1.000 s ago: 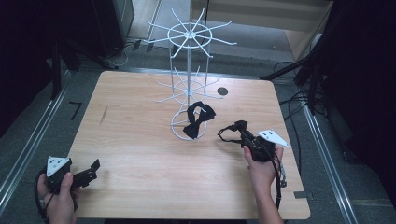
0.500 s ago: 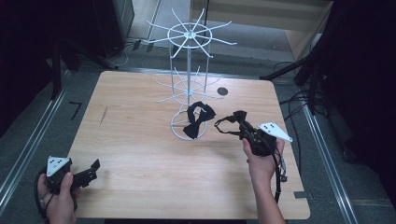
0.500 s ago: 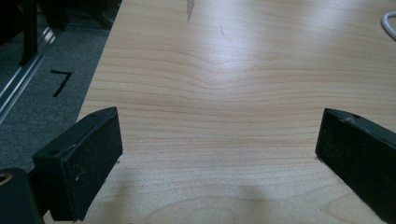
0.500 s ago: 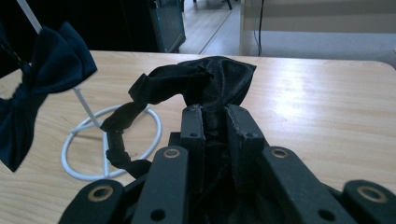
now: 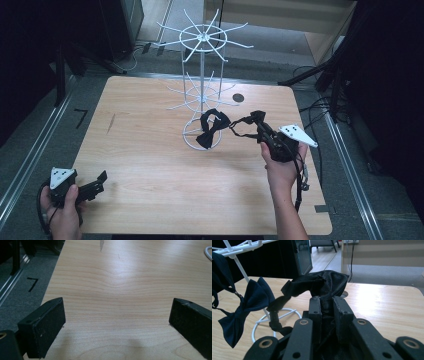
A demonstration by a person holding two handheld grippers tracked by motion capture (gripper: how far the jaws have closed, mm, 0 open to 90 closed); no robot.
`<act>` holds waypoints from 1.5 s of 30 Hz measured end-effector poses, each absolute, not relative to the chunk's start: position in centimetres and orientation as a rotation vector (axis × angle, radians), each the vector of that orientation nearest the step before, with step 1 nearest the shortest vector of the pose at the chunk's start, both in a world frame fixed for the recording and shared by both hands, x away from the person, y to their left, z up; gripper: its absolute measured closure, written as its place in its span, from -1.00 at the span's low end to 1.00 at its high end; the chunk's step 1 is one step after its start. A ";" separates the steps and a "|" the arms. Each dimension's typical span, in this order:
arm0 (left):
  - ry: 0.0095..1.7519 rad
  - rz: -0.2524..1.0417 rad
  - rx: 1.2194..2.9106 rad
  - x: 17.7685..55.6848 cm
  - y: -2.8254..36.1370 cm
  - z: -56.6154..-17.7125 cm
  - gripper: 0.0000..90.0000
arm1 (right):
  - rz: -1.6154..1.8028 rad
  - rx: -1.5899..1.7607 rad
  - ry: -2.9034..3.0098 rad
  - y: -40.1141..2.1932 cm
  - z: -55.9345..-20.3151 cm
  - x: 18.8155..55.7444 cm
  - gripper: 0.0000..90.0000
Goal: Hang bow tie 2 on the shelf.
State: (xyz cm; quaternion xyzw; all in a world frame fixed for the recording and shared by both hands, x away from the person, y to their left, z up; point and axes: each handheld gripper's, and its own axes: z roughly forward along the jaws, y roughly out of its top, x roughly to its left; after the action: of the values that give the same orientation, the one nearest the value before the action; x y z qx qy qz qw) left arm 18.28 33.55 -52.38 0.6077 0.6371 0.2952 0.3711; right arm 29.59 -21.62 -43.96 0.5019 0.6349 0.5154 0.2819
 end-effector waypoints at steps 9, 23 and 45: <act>1.633 0.757 1.559 18.3 33.6 -52.4 -0.98 | 1.390 1.331 1.683 -21.7 -43.1 29.5 0.75; 1.633 0.753 1.562 18.3 33.5 -52.4 -0.98 | 1.416 1.321 1.655 -22.4 -41.3 29.1 0.75; 1.635 0.742 1.556 18.3 33.6 -52.4 -0.98 | 1.469 1.240 1.660 -21.4 -38.4 28.8 0.75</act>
State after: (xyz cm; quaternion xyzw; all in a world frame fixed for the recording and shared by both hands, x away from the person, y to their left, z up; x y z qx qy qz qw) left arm 18.28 33.65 -52.36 0.6076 0.6382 0.2898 0.3736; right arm 28.81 -21.42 -38.40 0.4663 0.6243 0.5523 0.2962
